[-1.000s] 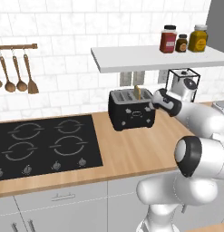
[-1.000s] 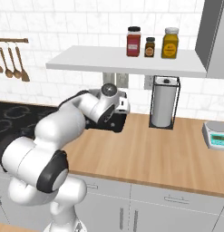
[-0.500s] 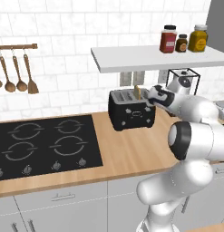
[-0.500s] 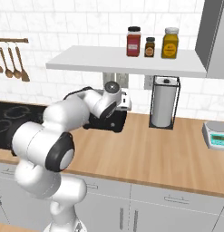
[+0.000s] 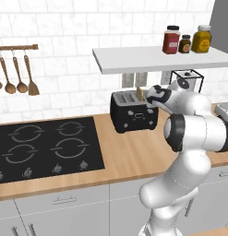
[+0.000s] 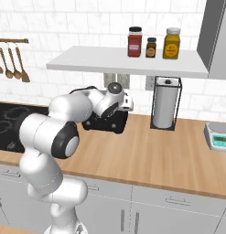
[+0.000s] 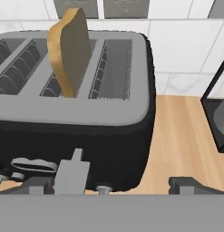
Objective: Start the toaster. Once the lever pops up, take the bread to the plate on the dining counter.
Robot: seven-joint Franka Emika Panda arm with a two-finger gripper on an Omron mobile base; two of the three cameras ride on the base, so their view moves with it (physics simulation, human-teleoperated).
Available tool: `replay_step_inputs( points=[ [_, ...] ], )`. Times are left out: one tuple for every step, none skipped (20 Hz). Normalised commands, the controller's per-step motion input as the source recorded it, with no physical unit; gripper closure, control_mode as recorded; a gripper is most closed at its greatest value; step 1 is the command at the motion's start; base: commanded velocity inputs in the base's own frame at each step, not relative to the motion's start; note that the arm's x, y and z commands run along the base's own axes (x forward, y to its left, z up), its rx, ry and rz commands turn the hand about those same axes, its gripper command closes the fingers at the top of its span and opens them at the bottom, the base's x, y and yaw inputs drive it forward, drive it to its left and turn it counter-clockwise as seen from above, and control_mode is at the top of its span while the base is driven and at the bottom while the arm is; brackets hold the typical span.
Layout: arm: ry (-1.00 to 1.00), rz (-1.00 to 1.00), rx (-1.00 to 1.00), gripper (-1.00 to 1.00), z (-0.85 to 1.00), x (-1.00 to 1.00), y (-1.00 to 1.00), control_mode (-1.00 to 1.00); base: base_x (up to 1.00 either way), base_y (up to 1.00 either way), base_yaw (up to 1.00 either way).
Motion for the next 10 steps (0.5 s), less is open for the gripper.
replay_step_inputs(
  points=[
    [0.0, 0.0, 0.0, -1.0, -0.14, 0.11, 0.0, -1.0, 0.0, 0.0, 0.0],
    [0.0, 0.0, 0.0, -1.0, -0.14, 0.05, 0.0, -1.0, 0.0, 0.0, 0.0],
    [0.0, 0.0, 0.0, -1.0, -0.16, 0.0, 0.0, -1.0, 0.0, 0.0, 0.0],
    [0.0, 0.0, 0.0, -1.0, -0.16, 0.0, 0.0, -1.0, 0.0, 0.0, 0.0],
    [0.0, 0.0, 0.0, -1.0, -0.16, 0.0, 0.0, -1.0, 0.0, 0.0, 0.0],
    [0.0, 0.0, 0.0, -1.0, -0.16, 0.0, 0.0, -1.0, 0.0, 0.0, 0.0],
    [0.0, 0.0, 0.0, -1.0, -0.15, 0.0, 0.0, -1.0, 0.0, 0.0, 0.0],
    [0.0, 0.0, 0.0, -1.0, -0.13, 0.0, 0.0, -1.0, 0.0, 0.0, 0.0],
    [0.0, 0.0, 0.0, -1.0, -0.14, 0.0, 0.0, -1.0, 0.0, 0.0, 0.0],
    [0.0, 0.0, 0.0, -1.0, -0.14, 0.0, 0.0, -1.0, 0.0, 0.0, 0.0]
  ],
)
